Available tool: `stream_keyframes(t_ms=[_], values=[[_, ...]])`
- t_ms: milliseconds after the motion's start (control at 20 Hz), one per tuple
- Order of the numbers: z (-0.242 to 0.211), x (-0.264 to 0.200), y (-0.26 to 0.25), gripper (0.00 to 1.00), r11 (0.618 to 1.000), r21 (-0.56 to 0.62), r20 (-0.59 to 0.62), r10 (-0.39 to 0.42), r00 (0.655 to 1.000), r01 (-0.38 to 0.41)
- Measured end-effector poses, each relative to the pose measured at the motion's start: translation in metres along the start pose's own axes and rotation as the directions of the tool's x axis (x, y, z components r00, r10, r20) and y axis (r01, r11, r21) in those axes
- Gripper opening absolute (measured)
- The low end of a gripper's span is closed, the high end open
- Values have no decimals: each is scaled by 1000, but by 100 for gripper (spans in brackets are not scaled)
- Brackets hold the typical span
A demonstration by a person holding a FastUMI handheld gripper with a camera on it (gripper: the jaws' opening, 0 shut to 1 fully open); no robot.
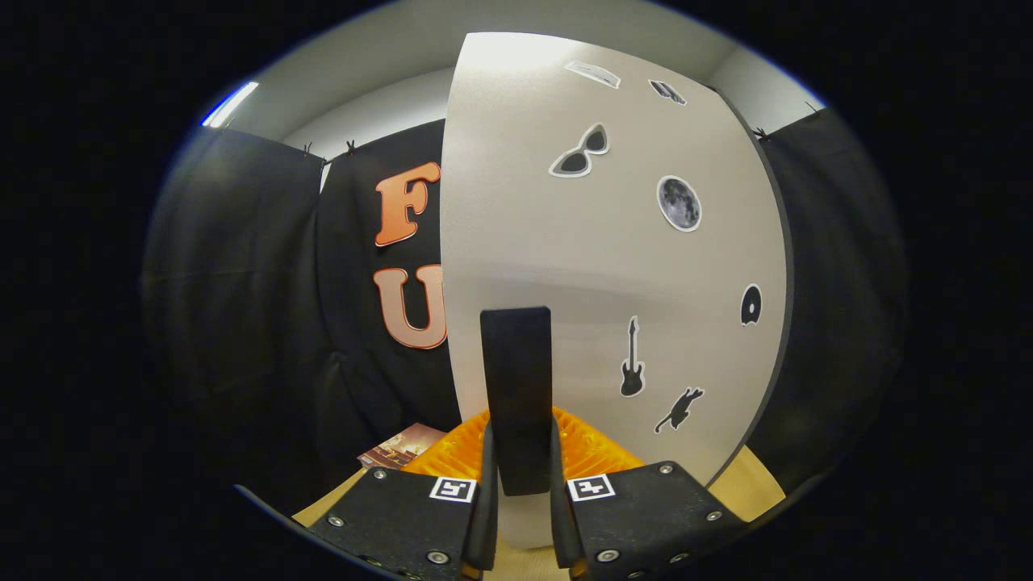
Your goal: Open the shoe cabinet door, grab the shoes and put them into the shoe cabinet, then close the shoe cabinet door.
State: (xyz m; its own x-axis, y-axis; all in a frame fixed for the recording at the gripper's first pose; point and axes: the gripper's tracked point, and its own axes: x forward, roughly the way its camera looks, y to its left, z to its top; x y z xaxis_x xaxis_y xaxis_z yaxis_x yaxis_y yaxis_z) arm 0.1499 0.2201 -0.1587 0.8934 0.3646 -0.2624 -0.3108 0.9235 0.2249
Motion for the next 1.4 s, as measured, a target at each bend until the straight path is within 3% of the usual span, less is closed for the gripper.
stream_keyframes(t_ms=[100,700,1100,1400], values=[[-2,-22,-7,25,1000,6,-10,18,1000,-18],[-2,-49,-38,21,999,37,-11,23,1000,-23],[-1,-64,-76,20,994,34,0,-107,994,107],[0,-82,-132,20,947,8,14,-321,947,321]])
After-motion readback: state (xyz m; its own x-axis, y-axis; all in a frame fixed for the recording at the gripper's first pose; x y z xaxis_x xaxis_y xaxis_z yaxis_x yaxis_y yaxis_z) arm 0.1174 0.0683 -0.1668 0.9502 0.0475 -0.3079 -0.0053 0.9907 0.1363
